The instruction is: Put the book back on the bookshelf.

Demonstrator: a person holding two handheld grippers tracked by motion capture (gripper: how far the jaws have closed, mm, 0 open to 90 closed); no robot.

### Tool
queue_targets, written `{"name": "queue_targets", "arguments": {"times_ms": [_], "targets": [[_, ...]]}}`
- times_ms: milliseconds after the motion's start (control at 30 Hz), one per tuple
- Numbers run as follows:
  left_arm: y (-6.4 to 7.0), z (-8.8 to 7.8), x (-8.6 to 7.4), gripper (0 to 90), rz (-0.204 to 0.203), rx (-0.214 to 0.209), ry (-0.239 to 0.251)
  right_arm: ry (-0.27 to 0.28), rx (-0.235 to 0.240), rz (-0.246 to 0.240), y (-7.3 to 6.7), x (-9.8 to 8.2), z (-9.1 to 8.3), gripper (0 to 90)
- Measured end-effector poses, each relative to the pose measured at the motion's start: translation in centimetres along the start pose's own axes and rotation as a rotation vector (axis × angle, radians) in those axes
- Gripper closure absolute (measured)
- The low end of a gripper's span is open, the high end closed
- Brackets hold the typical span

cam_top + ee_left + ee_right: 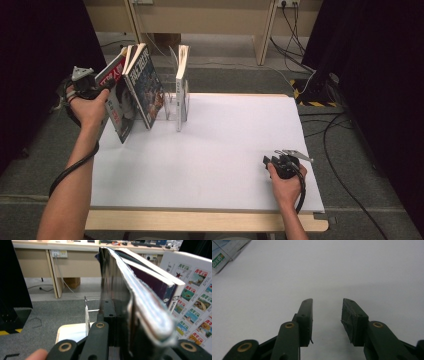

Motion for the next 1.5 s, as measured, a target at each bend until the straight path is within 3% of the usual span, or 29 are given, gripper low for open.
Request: {"name": "queue_targets", "arguments": {"times_ms": [67,633,1233,1500], "targets": [[-0.1,-0.1,0.0,86.5,0.01,0.019,0.02,0.001,-0.001,0.002,0.0,0.0,0.0,61.5],[0.3,0.9,0.5,86.6,0.003,0.045,0.103,0.005,-0.004,-0.005,0.2,0.0,0.1,61.5],[-0.1,3.1,0.9,86.5,-0.023,0.087,0.141,0.005,-0.005,-0.004,0.4,0.1,0.1,61.6],[-0.7,4.0,0.8,86.5,-0.046,0.148,0.164,0.007,-0.003,-0.011,0.6,0.1,0.1,61.6]]}}
Point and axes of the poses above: each handheld gripper's, and its own axes: z roughly forward along the jaws, x roughly out of its top, y roughly to its right, the point moved 3 cm from there along z, roughly forward along the jaws, and after that the axes turned 4 degrees about -x, right-handed, at the moved point
